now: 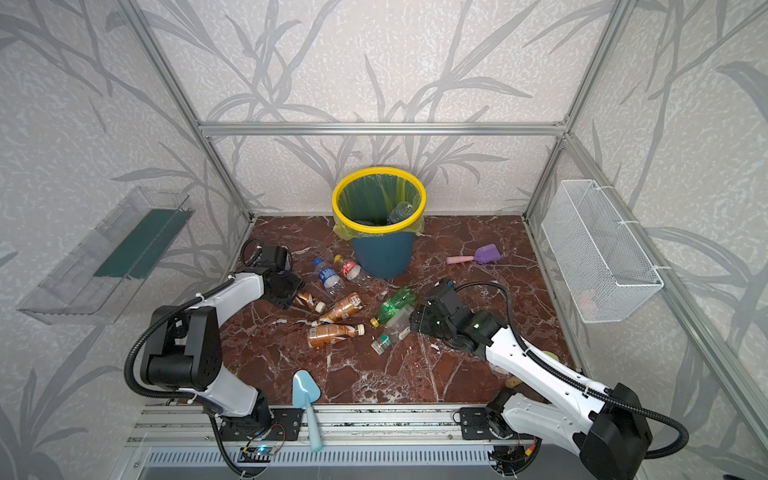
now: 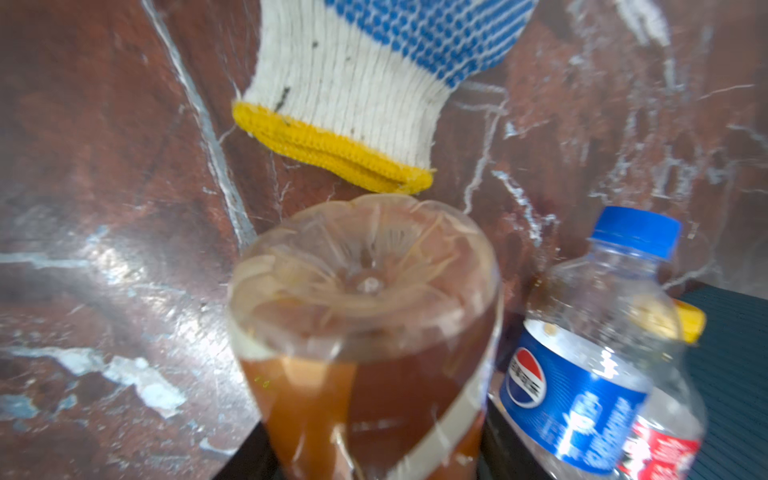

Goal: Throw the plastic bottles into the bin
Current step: 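Close the left gripper on the brown coffee bottle and lift it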

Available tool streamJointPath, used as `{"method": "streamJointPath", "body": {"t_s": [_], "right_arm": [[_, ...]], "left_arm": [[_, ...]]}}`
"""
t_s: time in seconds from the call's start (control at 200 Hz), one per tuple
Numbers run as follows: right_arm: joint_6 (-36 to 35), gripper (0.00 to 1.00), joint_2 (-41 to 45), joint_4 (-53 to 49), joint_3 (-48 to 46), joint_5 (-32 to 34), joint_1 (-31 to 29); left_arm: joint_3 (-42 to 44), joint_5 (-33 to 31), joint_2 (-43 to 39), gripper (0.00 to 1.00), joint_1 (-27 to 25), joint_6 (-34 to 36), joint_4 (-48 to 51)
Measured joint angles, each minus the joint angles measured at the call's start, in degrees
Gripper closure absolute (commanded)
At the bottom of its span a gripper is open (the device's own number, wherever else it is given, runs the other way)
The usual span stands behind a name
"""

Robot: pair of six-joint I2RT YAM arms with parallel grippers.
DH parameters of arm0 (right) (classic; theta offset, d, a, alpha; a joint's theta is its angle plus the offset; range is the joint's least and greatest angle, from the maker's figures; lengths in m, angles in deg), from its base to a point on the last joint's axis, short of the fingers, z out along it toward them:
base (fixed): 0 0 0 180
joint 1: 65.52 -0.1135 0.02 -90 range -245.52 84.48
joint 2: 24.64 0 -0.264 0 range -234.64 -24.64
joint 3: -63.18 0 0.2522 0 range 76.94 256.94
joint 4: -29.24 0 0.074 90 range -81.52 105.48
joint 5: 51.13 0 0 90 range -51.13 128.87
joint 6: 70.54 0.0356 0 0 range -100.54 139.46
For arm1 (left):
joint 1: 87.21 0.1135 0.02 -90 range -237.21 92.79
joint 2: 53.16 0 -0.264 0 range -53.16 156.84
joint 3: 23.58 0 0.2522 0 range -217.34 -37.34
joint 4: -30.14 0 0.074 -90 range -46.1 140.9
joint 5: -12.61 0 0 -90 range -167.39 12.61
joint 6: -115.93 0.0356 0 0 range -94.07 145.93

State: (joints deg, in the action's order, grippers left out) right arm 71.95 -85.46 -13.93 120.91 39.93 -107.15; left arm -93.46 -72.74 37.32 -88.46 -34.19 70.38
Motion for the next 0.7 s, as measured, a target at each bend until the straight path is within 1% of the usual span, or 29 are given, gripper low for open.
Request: {"method": "streamJointPath", "body": {"t_s": [0.265, 0.495, 0.6, 0.7], "right_arm": [[0.00, 0.23, 0.11, 0.00, 0.00, 0.02, 0.00], [0.00, 0.23, 1.01, -0.02, 0.00, 0.11, 0.00], [0.00, 0.23, 1.73, -0.22, -0.02, 0.31, 0.00], [0.00, 0.23, 2.49, -0.52, -0.35, 0.46, 0.00]], "left_arm": [[-2.19, -0.04, -10.08, 0.51, 0.00, 3.19, 3.23], [-2.16, 0.83, -19.69, 0.49, 0.00, 8.81, 7.50], [-0.96, 2.47, -24.41, 0.49, 0.00, 11.93, 8.92], [2.27, 4.90, -29.59, 0.50, 0.00, 14.80, 9.77]]}}
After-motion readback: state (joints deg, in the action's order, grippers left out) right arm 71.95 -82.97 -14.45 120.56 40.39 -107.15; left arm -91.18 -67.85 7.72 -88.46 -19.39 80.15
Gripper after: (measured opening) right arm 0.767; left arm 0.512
